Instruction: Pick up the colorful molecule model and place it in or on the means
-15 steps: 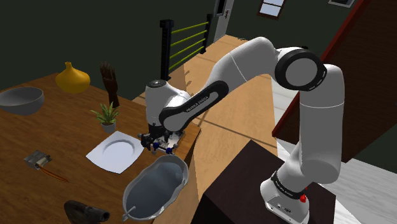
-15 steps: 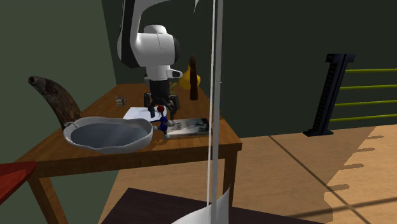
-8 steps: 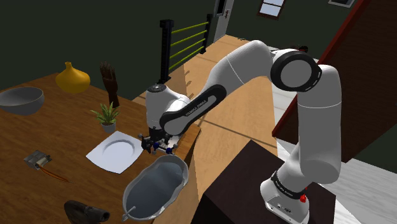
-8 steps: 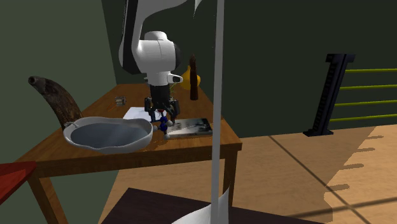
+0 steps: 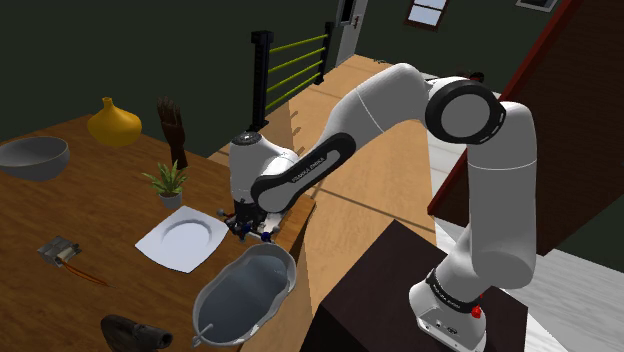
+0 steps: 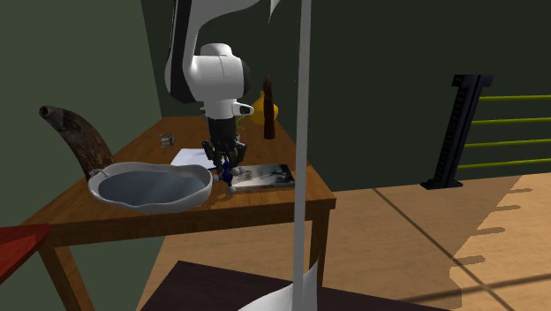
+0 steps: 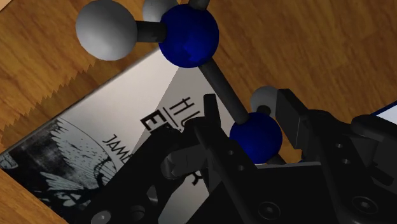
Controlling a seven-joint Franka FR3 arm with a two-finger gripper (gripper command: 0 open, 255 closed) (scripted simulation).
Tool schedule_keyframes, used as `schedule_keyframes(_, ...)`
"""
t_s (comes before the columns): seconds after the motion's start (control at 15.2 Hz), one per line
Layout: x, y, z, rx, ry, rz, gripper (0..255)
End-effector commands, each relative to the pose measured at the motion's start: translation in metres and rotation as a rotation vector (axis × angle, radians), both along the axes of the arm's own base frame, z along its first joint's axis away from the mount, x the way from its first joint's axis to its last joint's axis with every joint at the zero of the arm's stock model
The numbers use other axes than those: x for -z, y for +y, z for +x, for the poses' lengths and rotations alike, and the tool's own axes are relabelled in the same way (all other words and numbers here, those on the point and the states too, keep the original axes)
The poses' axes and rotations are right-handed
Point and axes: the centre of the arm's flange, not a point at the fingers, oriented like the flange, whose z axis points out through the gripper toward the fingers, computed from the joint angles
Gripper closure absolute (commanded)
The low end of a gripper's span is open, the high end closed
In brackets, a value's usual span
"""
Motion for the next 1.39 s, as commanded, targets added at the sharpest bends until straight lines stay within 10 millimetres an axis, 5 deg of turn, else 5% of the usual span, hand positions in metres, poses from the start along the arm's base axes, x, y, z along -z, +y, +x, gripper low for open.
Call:
schedule_keyframes(0.0, 0.0, 0.0, 0.0, 0.0, 0.0, 0.0, 255)
schedule_keyframes(0.26, 0.0, 0.0, 0.0, 0.0, 0.0, 0.0, 255)
schedule_keyframes(1.32, -0.084, 0.0, 0.0, 0.0, 0.0, 0.0, 255)
